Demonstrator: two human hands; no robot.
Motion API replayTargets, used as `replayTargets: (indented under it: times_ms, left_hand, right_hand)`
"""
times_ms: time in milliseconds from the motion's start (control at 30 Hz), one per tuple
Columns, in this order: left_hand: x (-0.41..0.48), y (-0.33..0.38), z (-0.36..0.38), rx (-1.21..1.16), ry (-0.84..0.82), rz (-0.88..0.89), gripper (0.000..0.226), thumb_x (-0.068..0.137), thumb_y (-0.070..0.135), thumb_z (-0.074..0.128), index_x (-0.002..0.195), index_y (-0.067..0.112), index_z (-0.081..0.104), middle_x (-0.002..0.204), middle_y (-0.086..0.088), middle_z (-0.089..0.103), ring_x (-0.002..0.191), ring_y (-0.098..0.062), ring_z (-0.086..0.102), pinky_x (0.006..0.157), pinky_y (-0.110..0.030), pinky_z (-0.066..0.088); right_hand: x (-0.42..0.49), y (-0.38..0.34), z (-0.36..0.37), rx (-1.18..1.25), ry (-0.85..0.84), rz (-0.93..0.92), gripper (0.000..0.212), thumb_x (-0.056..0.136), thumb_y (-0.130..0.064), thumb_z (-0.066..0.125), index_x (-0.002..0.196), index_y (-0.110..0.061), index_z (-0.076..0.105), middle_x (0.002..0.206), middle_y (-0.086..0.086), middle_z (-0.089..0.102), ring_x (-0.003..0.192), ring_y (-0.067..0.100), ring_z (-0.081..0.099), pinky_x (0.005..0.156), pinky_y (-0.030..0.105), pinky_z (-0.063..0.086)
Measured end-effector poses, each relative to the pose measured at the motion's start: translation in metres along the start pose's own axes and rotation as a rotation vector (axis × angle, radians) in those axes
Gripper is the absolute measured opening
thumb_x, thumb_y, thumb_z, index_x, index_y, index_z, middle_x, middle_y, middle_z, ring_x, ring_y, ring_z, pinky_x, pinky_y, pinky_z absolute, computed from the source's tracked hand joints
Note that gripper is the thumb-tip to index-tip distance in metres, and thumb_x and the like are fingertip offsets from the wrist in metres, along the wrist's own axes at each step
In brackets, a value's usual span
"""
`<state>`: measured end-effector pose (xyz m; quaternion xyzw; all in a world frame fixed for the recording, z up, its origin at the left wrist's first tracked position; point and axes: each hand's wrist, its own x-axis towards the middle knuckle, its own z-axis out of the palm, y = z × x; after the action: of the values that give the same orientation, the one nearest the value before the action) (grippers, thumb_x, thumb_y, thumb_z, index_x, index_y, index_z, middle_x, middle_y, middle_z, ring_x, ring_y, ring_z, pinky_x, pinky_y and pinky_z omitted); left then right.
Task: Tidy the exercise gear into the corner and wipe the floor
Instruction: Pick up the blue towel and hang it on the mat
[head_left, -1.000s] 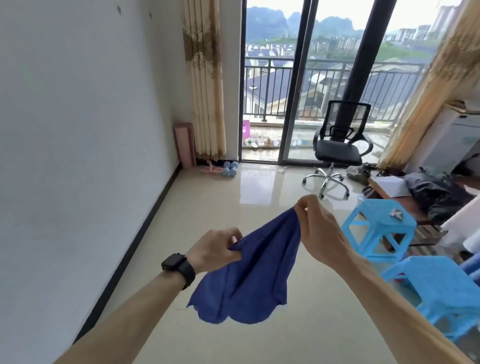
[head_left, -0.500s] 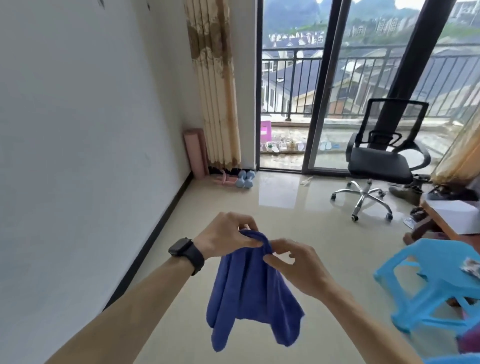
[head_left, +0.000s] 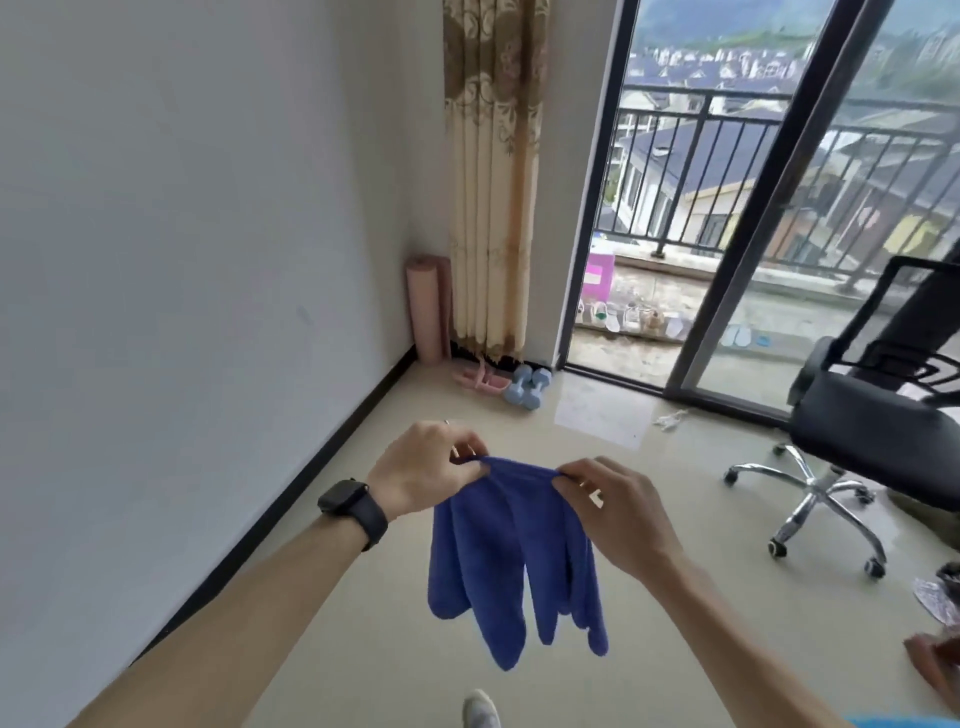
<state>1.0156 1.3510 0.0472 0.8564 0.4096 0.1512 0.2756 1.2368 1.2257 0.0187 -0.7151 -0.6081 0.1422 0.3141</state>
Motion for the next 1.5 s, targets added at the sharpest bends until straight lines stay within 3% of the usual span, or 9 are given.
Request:
replayTargets:
  times_ms: [100, 300, 567, 767, 867, 967, 1200, 1367, 1500]
  left_hand:
    - [0.081, -0.010, -0.003, -0.014, 0.095, 0.042, 0.009, 0.086, 0.038, 0.071, 0.093, 0.033, 0.072, 0.086, 0.017, 0.064, 0.077, -0.001, 0.061, 0.074, -0.027, 0.053]
    - [0.234, -0.013, -0.032, -0.049, 0.111, 0.153, 0.009, 0.086, 0.033, 0.074, 0.095, 0.032, 0.073, 0.086, 0.015, 0.066, 0.073, 0.005, 0.057, 0.068, -0.012, 0.044]
    - [0.405, -0.071, -0.058, 0.097, 0.087, 0.060, 0.017, 0.088, 0.048, 0.067, 0.092, 0.032, 0.068, 0.083, 0.015, 0.059, 0.079, -0.004, 0.056, 0.068, -0.024, 0.039]
    - [0.539, -0.110, -0.075, -0.047, 0.181, -0.028, 0.013, 0.086, 0.041, 0.073, 0.087, 0.029, 0.072, 0.081, 0.014, 0.063, 0.070, 0.002, 0.056, 0.066, -0.018, 0.046]
    - [0.595, -0.128, -0.096, -0.076, 0.195, -0.081, 0.014, 0.085, 0.040, 0.075, 0.088, 0.026, 0.073, 0.080, 0.014, 0.065, 0.071, 0.004, 0.057, 0.063, -0.009, 0.041]
    - [0.631, -0.156, -0.116, -0.098, 0.239, -0.167, 0.011, 0.083, 0.041, 0.076, 0.086, 0.031, 0.073, 0.082, 0.015, 0.066, 0.074, -0.001, 0.060, 0.066, -0.013, 0.046]
    - [0.682, -0.262, -0.180, 0.112, 0.335, -0.445, 0.017, 0.088, 0.049, 0.059, 0.096, 0.039, 0.070, 0.098, 0.023, 0.067, 0.092, 0.001, 0.061, 0.080, -0.029, 0.055]
    - [0.718, -0.339, -0.230, 0.367, 0.367, -0.568, 0.018, 0.095, 0.041, 0.055, 0.107, 0.036, 0.069, 0.104, 0.017, 0.065, 0.099, -0.009, 0.060, 0.080, -0.032, 0.052]
    - [0.746, -0.391, -0.274, 0.433, 0.372, -0.683, 0.022, 0.096, 0.042, 0.051, 0.112, 0.037, 0.067, 0.110, 0.016, 0.065, 0.099, -0.010, 0.060, 0.082, -0.031, 0.050]
  right_hand:
    - [0.081, 0.022, 0.002, 0.011, 0.065, 0.012, 0.009, 0.096, -0.028, 0.061, 0.099, -0.034, 0.067, 0.093, -0.022, 0.063, 0.082, -0.003, 0.060, 0.076, 0.022, 0.050]
    - [0.228, 0.048, -0.010, 0.134, 0.017, 0.110, 0.014, 0.096, -0.026, 0.060, 0.089, -0.028, 0.047, 0.087, -0.012, 0.065, 0.082, 0.004, 0.062, 0.072, 0.034, 0.054]
    - [0.414, 0.094, -0.009, 0.135, 0.054, 0.067, 0.021, 0.098, -0.015, 0.054, 0.090, -0.029, 0.041, 0.084, -0.011, 0.061, 0.079, 0.015, 0.062, 0.065, 0.035, 0.051]
    - [0.570, 0.113, 0.019, 0.261, -0.208, 0.013, 0.028, 0.094, -0.022, 0.057, 0.117, -0.037, 0.055, 0.094, -0.016, 0.066, 0.089, 0.008, 0.064, 0.078, 0.029, 0.054]
    - [0.651, 0.121, 0.032, 0.161, -0.263, -0.096, 0.010, 0.094, -0.038, 0.059, 0.101, -0.036, 0.066, 0.085, -0.015, 0.068, 0.081, 0.002, 0.062, 0.074, 0.024, 0.052]
    - [0.729, 0.118, 0.041, 0.110, -0.248, -0.229, 0.015, 0.097, -0.034, 0.056, 0.087, -0.032, 0.066, 0.080, -0.012, 0.062, 0.079, 0.005, 0.057, 0.071, 0.025, 0.048]
    - [0.892, 0.088, 0.083, -0.040, -0.297, -0.469, 0.014, 0.096, -0.039, 0.054, 0.094, -0.033, 0.067, 0.080, -0.016, 0.058, 0.078, 0.010, 0.058, 0.072, 0.036, 0.053]
    - [0.996, 0.058, 0.125, -0.041, -0.324, -0.501, 0.015, 0.097, -0.039, 0.054, 0.101, -0.034, 0.068, 0.087, -0.018, 0.061, 0.082, 0.009, 0.060, 0.074, 0.032, 0.052]
    - [1.068, 0.020, 0.153, -0.019, -0.356, -0.566, 0.010, 0.096, -0.039, 0.055, 0.089, -0.040, 0.062, 0.082, -0.018, 0.061, 0.078, 0.004, 0.059, 0.071, 0.025, 0.050]
